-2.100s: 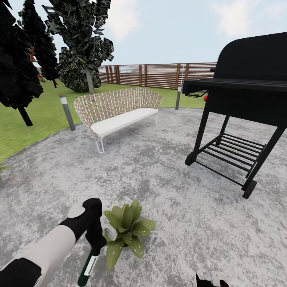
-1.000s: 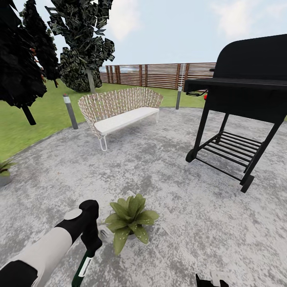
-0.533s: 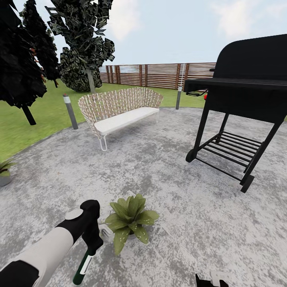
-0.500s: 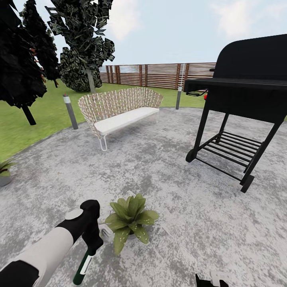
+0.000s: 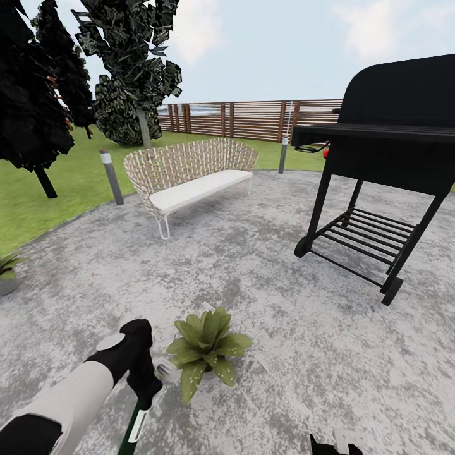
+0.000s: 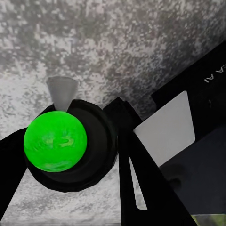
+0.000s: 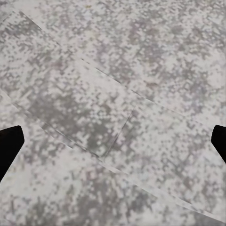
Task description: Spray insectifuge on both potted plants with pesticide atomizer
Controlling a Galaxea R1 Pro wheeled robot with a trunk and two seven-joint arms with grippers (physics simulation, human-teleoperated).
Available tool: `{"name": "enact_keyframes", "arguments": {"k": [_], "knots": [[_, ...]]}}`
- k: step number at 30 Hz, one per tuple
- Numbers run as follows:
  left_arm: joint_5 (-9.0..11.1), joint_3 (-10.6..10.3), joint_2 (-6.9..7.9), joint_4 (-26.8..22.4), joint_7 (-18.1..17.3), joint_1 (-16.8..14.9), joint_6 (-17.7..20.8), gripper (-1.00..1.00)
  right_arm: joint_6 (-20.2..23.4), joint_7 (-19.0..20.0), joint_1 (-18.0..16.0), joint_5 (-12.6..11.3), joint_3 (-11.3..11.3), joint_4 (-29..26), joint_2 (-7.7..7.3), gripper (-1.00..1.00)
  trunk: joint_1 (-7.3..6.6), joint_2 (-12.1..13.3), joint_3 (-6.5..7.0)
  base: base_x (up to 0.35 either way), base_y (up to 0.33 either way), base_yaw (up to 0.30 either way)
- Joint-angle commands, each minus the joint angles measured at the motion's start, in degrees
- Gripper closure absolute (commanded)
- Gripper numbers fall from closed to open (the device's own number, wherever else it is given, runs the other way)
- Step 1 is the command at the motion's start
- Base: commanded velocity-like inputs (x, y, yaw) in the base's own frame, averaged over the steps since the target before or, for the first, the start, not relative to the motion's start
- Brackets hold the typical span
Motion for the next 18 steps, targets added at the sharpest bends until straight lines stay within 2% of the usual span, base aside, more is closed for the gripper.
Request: {"name": "enact_keyframes", "arguments": {"k": [1,6,13,18], "knots": [[-0.46,-0.26,0.09,0.05,-0.52,-0.02,0.6,1.0,-0.2,-0.02,-0.04,0.6,-0.46,0.06,0.01,-1.0,-0.01,-0.02,-0.05,0.0,0.0,0.0],[-0.67,-0.32,0.12,0.26,-0.48,-0.01,0.6,1.0,-0.2,-0.02,-0.04,0.6,-0.46,0.06,0.01,-1.0,-0.01,-0.02,-0.05,-0.127,0.123,0.0],[-0.7,-0.34,0.07,0.02,-0.47,-0.01,0.6,1.0,-0.2,-0.03,-0.04,0.6,-0.46,0.05,0.01,-1.0,-0.01,-0.02,-0.05,-0.072,0.277,0.0],[-0.7,-0.4,0.07,-0.54,-0.46,-0.01,0.6,1.0,-0.2,0.02,-0.04,0.6,-0.46,0.05,0.01,-1.0,-0.01,-0.02,-0.05,-0.002,0.051,-0.058]]}}
